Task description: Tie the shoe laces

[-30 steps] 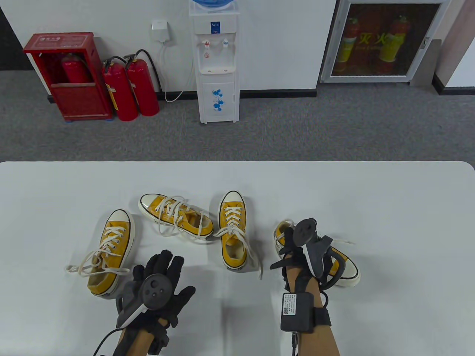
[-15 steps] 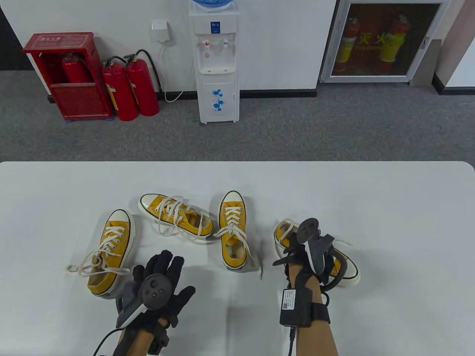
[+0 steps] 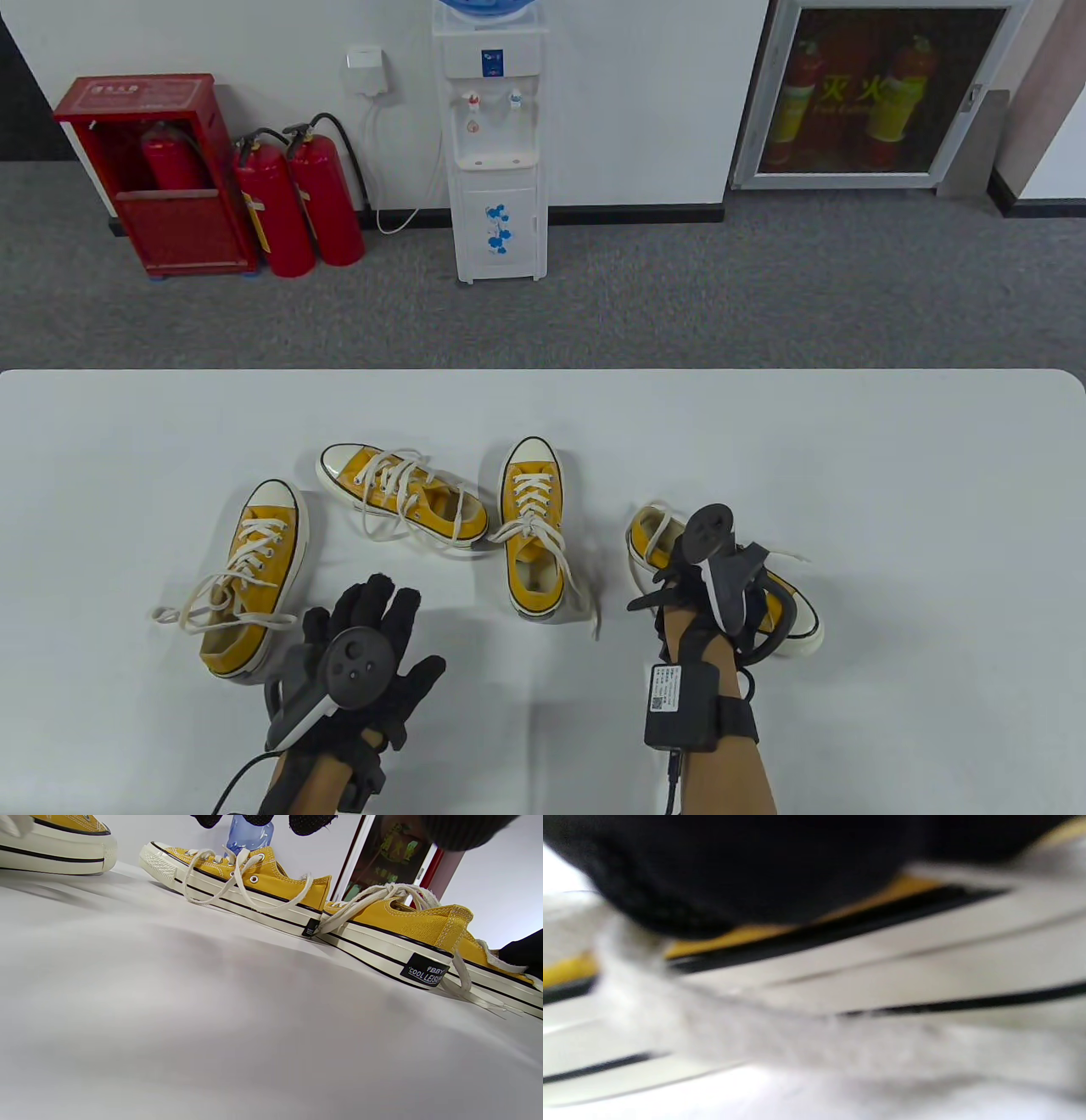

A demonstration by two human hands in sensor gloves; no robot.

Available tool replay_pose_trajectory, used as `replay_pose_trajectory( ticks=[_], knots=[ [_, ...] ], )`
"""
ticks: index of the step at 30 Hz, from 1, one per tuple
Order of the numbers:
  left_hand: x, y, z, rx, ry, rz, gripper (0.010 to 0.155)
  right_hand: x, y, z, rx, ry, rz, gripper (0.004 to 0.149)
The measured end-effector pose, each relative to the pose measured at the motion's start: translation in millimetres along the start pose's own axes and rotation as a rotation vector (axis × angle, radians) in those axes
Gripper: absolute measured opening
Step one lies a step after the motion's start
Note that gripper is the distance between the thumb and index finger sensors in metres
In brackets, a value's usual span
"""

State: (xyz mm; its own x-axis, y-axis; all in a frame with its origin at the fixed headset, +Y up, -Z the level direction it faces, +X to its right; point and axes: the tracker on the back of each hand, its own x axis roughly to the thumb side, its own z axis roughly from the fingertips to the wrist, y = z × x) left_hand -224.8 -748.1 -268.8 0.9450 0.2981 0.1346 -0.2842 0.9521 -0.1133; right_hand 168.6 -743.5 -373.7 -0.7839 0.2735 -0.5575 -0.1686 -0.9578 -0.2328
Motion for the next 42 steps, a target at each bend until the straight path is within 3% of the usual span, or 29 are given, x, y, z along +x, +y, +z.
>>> replay_pose_trajectory(
  ticks=[11,20,29,42],
  knots=[
    [-0.4,0.7,0.0,0.005,0.001,0.0,0.086,3.5,-4.5,1.5,-0.023,-0.069,0.038,0.048],
    [-0.7,1.0,-0.4,0.008,0.001,0.006,0.086,-2.2,-40.7,6.2,-0.079,-0.144,0.057,0.045],
    [-1.4,0.7,-0.5,0.005,0.005,0.014,0.086,-6.9,-87.2,17.5,-0.16,-0.322,-0.1,0.045],
    [-3.0,0.9,-0.6,0.004,0.009,0.021,0.086,-8.5,-103.8,36.8,-0.106,-0.603,-0.418,0.041]
  ],
)
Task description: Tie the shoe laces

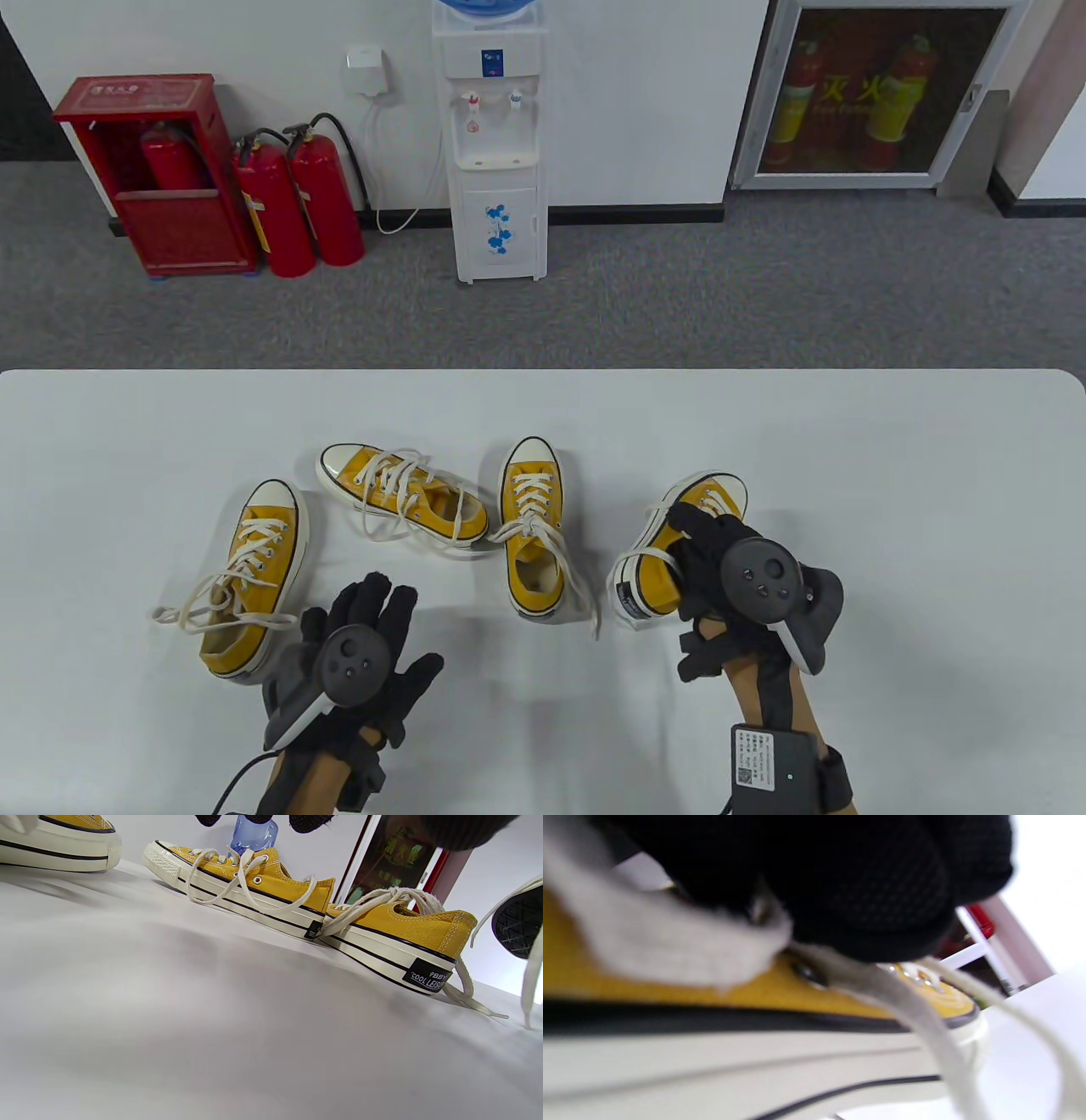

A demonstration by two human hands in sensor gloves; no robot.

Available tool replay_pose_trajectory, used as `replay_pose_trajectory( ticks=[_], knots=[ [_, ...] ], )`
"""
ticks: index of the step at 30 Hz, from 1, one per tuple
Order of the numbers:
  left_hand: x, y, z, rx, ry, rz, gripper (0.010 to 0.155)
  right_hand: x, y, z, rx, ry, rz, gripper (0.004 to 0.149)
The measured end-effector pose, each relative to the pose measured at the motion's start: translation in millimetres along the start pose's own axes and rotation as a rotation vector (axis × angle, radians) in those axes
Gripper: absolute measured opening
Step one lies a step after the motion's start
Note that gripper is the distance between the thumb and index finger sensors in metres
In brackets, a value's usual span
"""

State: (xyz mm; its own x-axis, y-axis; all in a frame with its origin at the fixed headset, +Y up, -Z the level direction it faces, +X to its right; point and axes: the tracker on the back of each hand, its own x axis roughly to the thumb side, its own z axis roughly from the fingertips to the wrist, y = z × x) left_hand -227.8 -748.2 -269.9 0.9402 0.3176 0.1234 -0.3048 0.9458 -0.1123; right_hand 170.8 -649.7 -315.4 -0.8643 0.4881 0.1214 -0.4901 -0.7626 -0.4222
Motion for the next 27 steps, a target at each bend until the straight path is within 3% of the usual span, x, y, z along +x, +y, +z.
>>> replay_pose_trajectory(
  ticks=[14,27],
  knots=[
    [-0.5,0.1,-0.5,-0.001,-0.001,0.002,0.086,29.7,-13.7,24.8,0.069,-0.326,-0.05,0.04],
    [-1.1,0.1,-0.7,-0.001,0.004,0.002,0.086,28.7,3.3,53.0,0.155,-0.495,0.094,0.04]
  ],
)
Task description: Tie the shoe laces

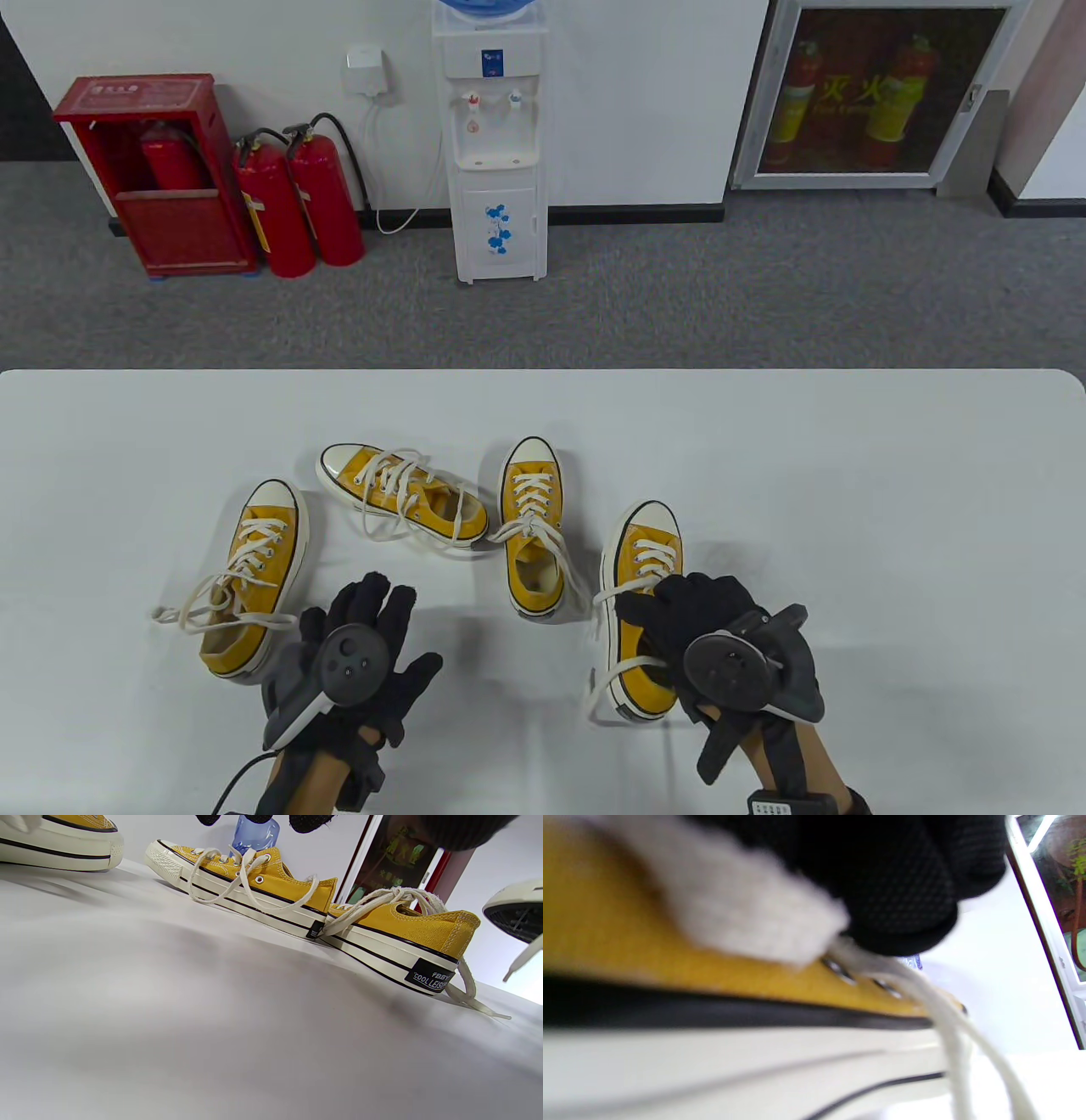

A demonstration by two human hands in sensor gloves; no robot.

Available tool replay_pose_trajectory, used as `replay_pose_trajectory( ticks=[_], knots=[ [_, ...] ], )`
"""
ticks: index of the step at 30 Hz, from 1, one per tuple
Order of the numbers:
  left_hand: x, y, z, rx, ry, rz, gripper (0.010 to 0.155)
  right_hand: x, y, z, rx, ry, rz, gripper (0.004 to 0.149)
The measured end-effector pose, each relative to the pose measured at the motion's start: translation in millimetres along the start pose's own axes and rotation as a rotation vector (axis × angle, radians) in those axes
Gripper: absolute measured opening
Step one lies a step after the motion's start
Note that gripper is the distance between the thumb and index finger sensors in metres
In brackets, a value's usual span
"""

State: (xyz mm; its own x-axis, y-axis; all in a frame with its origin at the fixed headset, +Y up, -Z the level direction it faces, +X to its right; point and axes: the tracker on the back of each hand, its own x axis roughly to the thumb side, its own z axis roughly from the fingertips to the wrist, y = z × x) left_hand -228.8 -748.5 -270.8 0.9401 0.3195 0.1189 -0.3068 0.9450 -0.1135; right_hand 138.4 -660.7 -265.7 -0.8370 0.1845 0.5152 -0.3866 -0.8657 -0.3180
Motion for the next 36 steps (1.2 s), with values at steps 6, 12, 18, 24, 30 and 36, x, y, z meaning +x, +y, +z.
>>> replay_pose_trajectory(
  ticks=[6,12,18,24,30,36],
  knots=[
    [-0.1,-0.1,-0.1,0.001,-0.001,-0.001,0.086,0.6,16.4,10.7,0.055,-0.036,0.064,0.04],
    [0.0,-0.4,-0.1,-0.002,0.0,-0.003,0.086,-2.6,30.5,17.6,0.098,-0.057,0.107,0.04],
    [0.1,-0.5,-0.2,-0.001,-0.001,-0.002,0.086,-6.7,40.6,23.8,0.134,-0.062,0.132,0.04],
    [0.4,-0.9,-0.2,-0.002,-0.003,-0.003,0.086,-6.8,51.2,29.2,0.193,-0.072,0.125,0.04],
    [0.5,-1.4,-0.1,-0.005,-0.003,-0.003,0.086,-4.3,57.6,28.9,0.293,-0.06,0.101,0.041],
    [0.6,-2.0,0.0,-0.008,-0.003,-0.003,0.086,-4.0,58.5,29.0,0.344,-0.039,0.098,0.043]
  ],
)
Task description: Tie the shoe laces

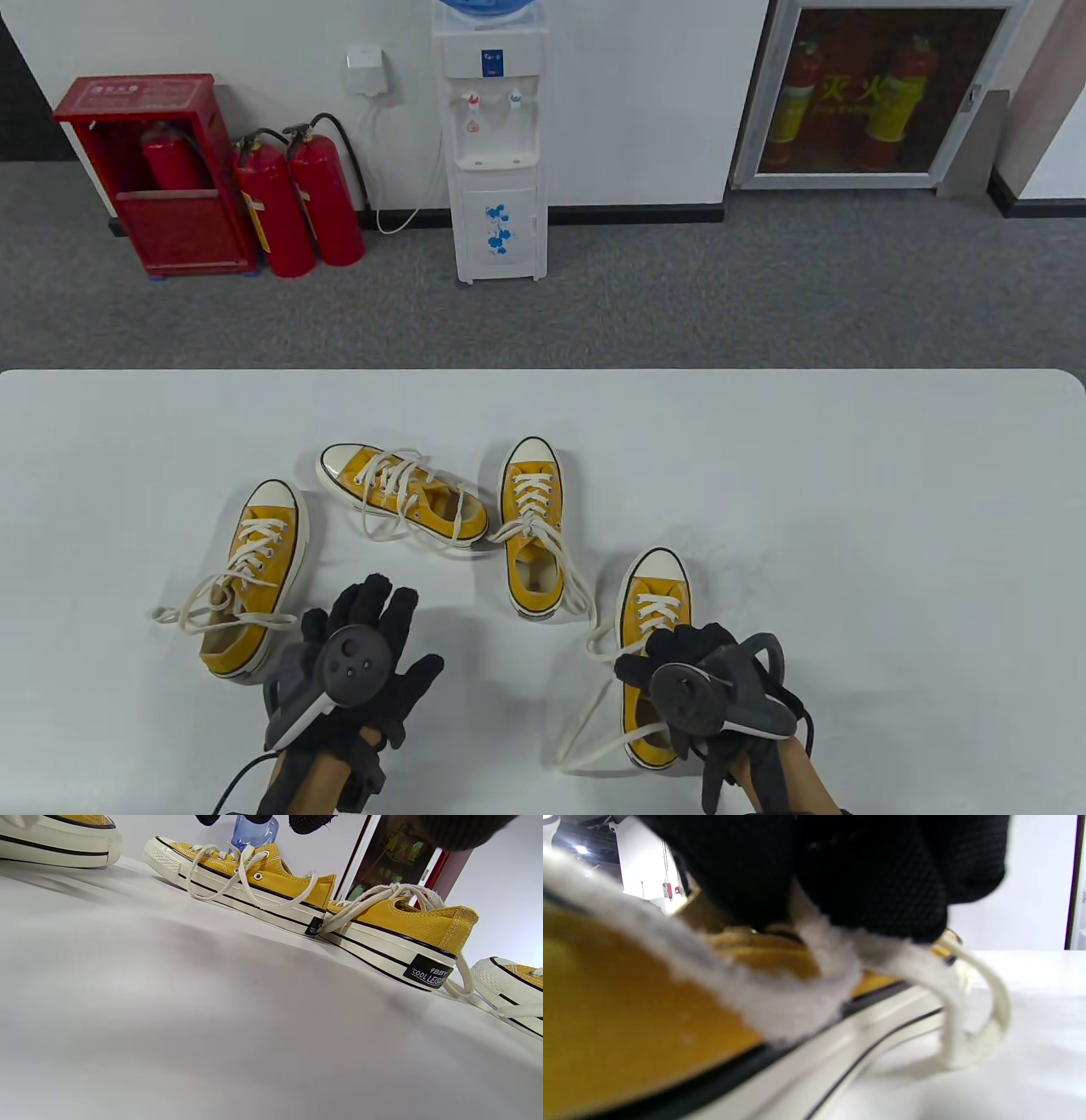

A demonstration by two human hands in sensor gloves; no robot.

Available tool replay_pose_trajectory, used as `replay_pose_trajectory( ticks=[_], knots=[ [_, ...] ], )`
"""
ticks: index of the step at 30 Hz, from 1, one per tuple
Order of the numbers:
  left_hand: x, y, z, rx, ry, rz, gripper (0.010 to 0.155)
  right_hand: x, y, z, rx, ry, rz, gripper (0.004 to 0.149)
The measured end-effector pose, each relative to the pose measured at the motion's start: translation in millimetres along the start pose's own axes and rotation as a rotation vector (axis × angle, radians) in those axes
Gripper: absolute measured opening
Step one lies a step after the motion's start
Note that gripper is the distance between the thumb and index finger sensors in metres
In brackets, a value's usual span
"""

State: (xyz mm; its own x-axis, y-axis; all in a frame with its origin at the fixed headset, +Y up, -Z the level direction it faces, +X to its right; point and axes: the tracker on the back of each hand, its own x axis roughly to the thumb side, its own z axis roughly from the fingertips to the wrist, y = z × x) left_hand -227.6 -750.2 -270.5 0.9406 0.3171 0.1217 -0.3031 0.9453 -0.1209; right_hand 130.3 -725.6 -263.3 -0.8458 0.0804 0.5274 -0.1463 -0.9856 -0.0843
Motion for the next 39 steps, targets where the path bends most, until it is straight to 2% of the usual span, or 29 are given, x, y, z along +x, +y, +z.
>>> replay_pose_trajectory(
  ticks=[6,17,23,28,33,35,39],
  knots=[
    [-0.2,0.0,-0.1,0.001,0.001,0.001,0.086,-3.8,-9.0,1.4,0.072,0.044,-0.019,0.052],
    [-0.6,0.1,-0.3,0.003,0.001,0.002,0.086,-14.7,-39.4,1.4,0.042,0.103,-0.213,0.058],
    [-0.9,0.0,-0.4,0.001,0.003,0.001,0.086,-17.8,-46.1,-8.2,0.049,0.166,-0.261,0.058],
    [-1.1,0.0,-0.3,0.001,0.003,0.001,0.085,-11.7,-37.2,-25.4,0.057,0.246,-0.141,0.056],
    [-1.1,0.1,-0.4,0.002,0.002,0.001,0.086,-8.1,-13.4,-38.5,0.235,0.278,-0.082,0.056],
    [-1.1,0.0,-0.5,0.001,0.002,-0.001,0.085,-7.4,-5.3,-39.6,0.262,0.278,-0.078,0.055],
    [-1.2,-0.2,-0.5,0.0,0.002,0.0,0.085,-4.8,-2.9,-38.7,0.231,0.275,-0.051,0.044]
  ],
)
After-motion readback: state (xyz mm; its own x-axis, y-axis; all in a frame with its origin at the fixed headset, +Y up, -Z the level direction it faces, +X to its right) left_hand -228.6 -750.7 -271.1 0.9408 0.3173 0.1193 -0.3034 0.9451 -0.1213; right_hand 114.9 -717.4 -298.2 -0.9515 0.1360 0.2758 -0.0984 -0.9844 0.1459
